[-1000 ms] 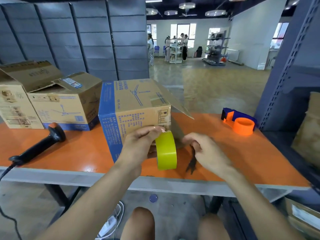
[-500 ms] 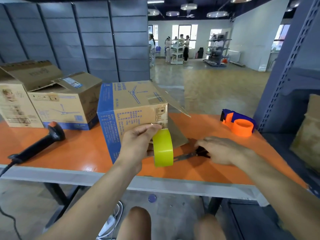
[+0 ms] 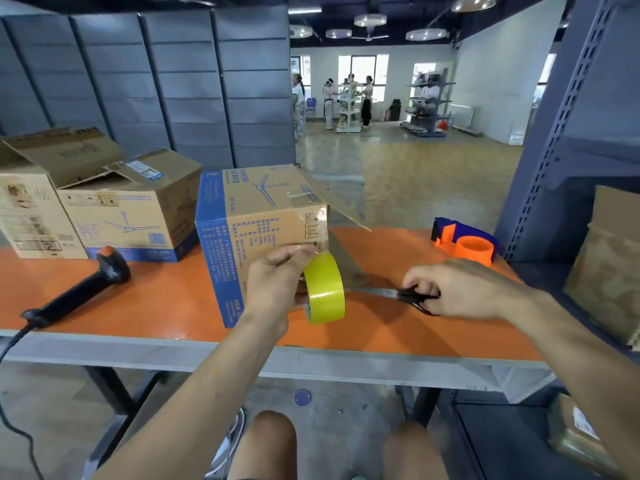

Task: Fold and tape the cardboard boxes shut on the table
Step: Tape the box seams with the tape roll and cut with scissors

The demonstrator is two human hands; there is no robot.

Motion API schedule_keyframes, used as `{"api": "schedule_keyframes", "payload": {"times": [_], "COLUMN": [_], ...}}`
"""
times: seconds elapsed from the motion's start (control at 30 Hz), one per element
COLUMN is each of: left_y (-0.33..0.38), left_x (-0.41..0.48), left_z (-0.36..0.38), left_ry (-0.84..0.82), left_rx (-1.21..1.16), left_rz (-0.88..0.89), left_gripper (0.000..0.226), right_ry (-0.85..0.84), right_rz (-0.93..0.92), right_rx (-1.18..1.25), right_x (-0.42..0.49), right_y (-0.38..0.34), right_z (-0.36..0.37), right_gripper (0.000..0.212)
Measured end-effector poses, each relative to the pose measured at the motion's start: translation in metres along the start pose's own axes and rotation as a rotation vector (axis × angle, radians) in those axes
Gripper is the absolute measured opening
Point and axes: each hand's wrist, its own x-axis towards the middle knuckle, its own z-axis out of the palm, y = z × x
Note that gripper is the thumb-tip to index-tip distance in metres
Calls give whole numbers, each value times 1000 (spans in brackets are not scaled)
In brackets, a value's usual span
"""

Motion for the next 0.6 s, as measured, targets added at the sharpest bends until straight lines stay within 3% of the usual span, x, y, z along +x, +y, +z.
{"api": "schedule_keyframes", "payload": {"times": [0.17,0.4,0.6], "left_y": [-1,-3,-3], "left_x": [0,0,1], "left_z": [2,2,0], "left_ry": [23,20,-2], "left_rx": [-12,6,15], "left_rz": [13,41,56], "left_gripper": [9,17,10], "right_ry": [48,40,-6], "right_rz": [9,-132,-179], "right_rx": [126,256,272], "right_x": [5,18,35], "right_y": [10,4,-4], "right_z": [-35,-48,-60], "right_gripper": [22,29,39]}}
